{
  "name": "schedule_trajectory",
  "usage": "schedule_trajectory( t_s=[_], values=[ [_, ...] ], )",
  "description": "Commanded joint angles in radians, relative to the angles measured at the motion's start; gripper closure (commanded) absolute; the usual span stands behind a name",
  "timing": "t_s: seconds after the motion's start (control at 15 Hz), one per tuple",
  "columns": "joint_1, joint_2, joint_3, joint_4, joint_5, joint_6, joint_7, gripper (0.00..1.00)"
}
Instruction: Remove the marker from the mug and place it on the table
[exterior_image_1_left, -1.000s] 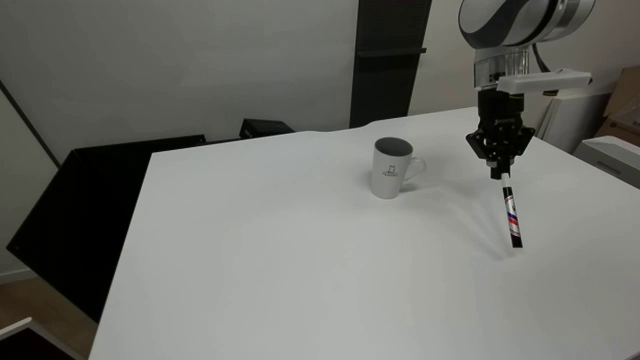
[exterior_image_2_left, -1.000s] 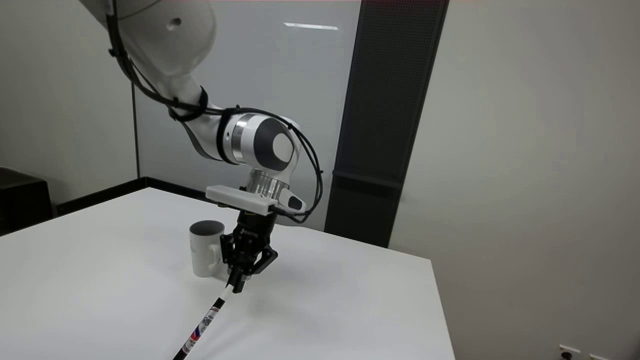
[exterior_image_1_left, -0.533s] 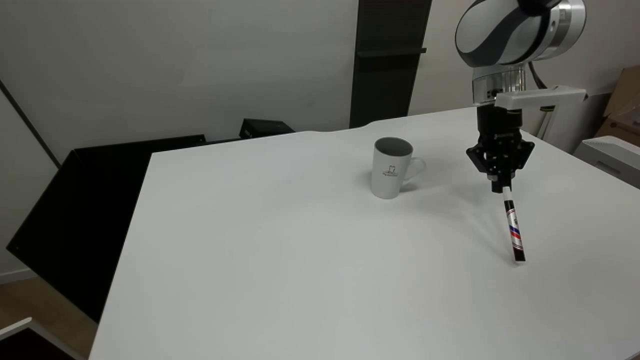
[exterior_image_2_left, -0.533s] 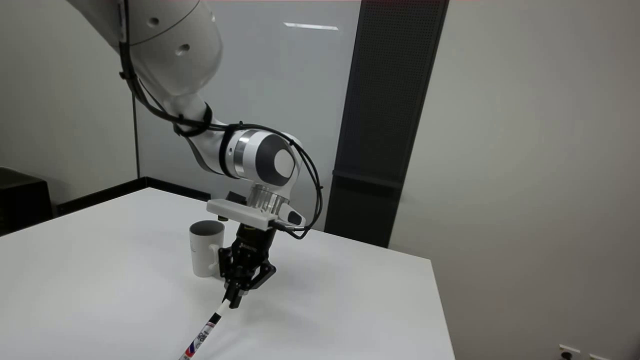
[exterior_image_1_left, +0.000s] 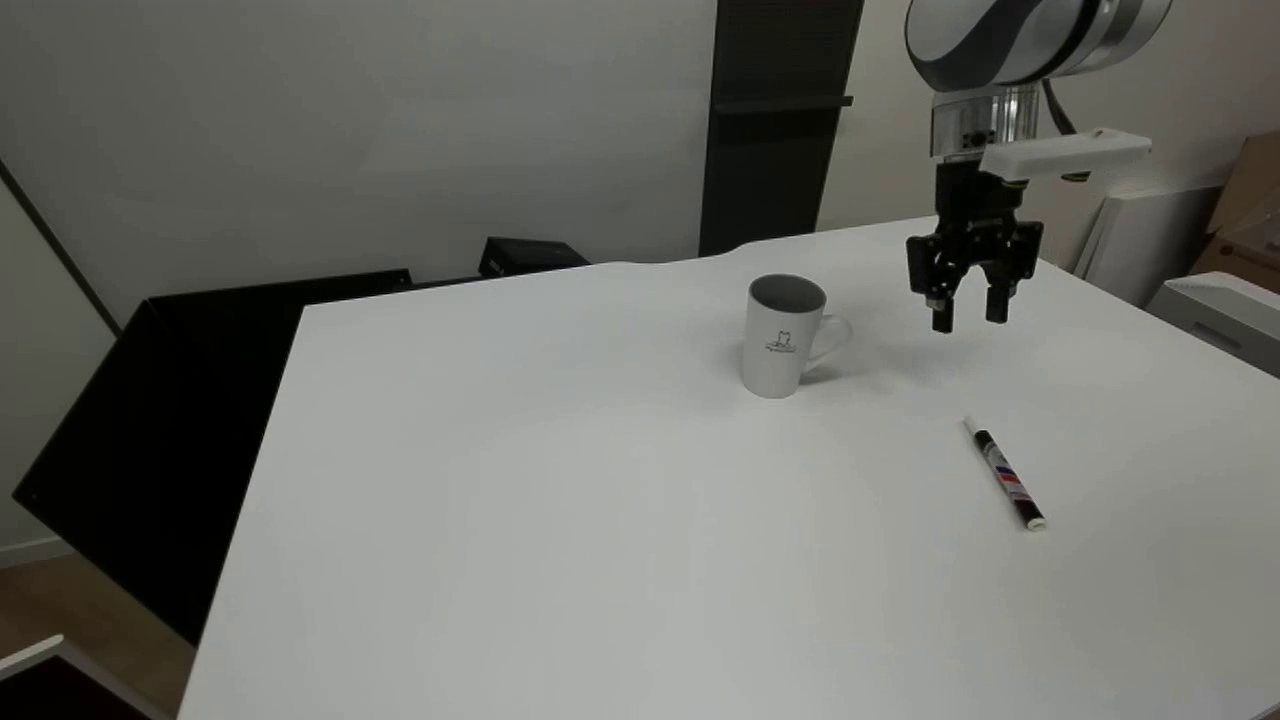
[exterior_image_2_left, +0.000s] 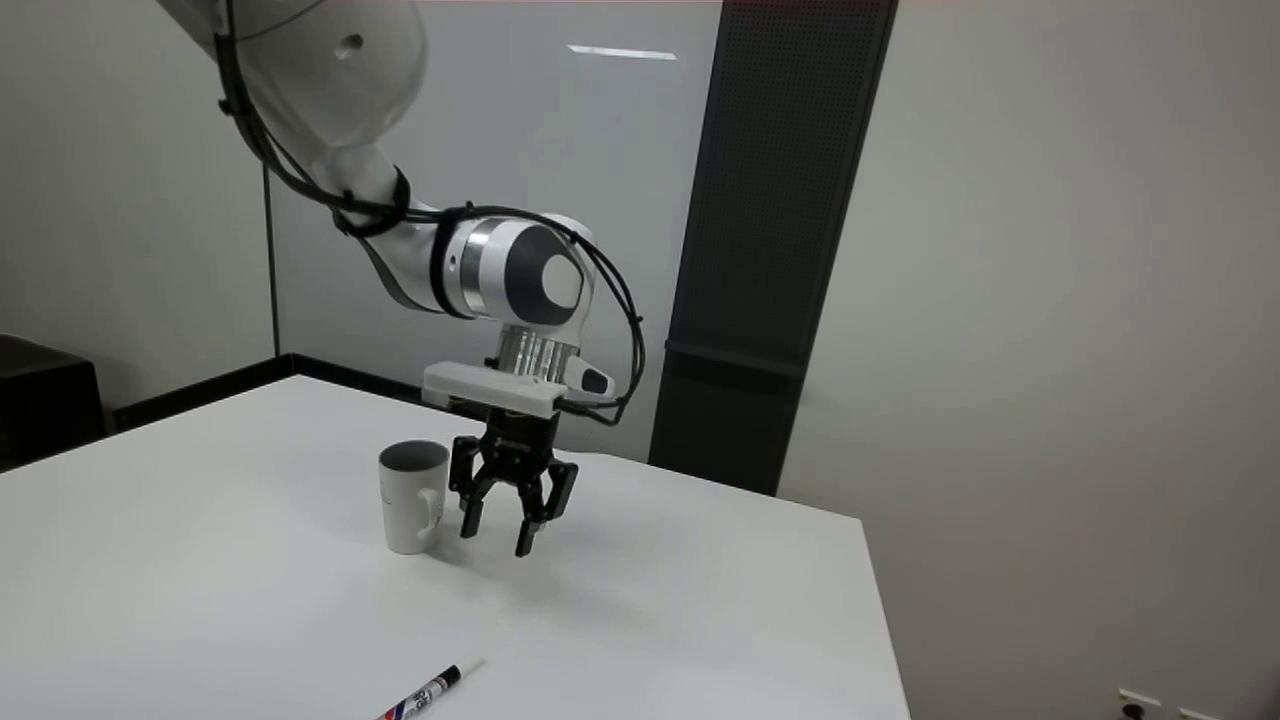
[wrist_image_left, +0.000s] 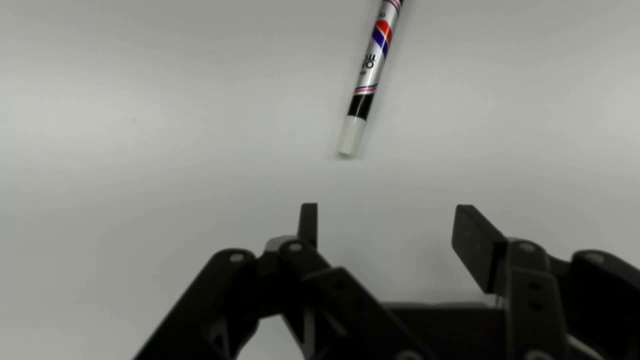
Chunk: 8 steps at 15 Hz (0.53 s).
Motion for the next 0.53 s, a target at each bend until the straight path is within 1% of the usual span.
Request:
schedule_trajectory(
  t_s=[0.0,0.13,0.2,0.27,0.33,0.47],
  values=[
    [0.021,-0.132,0.009,-0.105,-0.054,0.153,-0.043,0.01],
    [0.02,-0.194,0.025,-0.162,-0.059,0.26,-0.09,0.0],
    [0.018,-0.218,0.033,-0.177,-0.048,0.284,-0.094,0.0],
    [0.017,-0.135,0.025,-0.087,-0.044,0.223,-0.071,0.0],
    [0.018,-0.156,0.029,-0.1,-0.044,0.231,-0.074,0.0],
    [0.017,-0.153,0.029,-0.101,-0.044,0.227,-0.074,0.0]
  ],
)
